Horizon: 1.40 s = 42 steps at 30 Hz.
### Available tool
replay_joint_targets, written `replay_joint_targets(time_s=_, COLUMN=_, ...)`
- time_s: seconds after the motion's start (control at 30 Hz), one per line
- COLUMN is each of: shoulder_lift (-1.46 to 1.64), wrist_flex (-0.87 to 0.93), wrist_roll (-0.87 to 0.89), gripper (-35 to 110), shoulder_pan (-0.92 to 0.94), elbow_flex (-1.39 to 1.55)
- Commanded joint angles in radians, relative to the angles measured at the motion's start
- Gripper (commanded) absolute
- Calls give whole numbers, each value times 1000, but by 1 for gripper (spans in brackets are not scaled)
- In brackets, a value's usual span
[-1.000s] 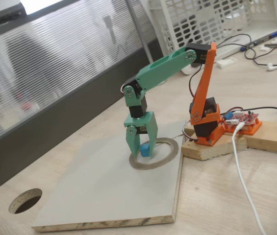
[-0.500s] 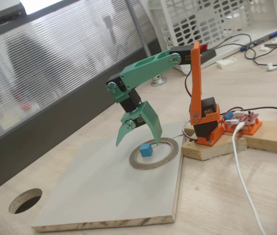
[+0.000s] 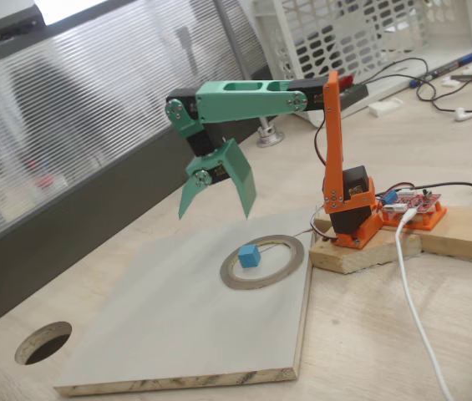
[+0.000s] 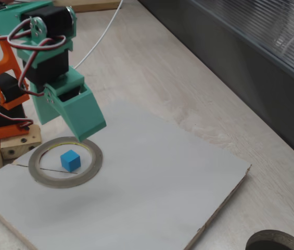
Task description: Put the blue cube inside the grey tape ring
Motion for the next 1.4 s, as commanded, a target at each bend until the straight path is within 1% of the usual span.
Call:
replay_joint_targets(time_s=0.0, shoulder_lift=38, wrist_flex=28, wrist_roll=2, gripper=63, shoulder_pan=6, elbow_flex=-34)
replay_joint_targets(time_s=0.27, shoulder_lift=209, wrist_flex=23, wrist_roll=9, gripper=25, shoulder_pan=15, elbow_flex=-26)
replay_joint_targets(time_s=0.47, shoulder_lift=222, wrist_flex=23, wrist_roll=9, gripper=-2, shoulder_pan=20, elbow_flex=-34)
replay_joint_targets(time_s=1.37, shoulder_lift=204, wrist_flex=21, wrist_roll=9, gripper=-1, shoulder_pan=17, elbow_flex=-23)
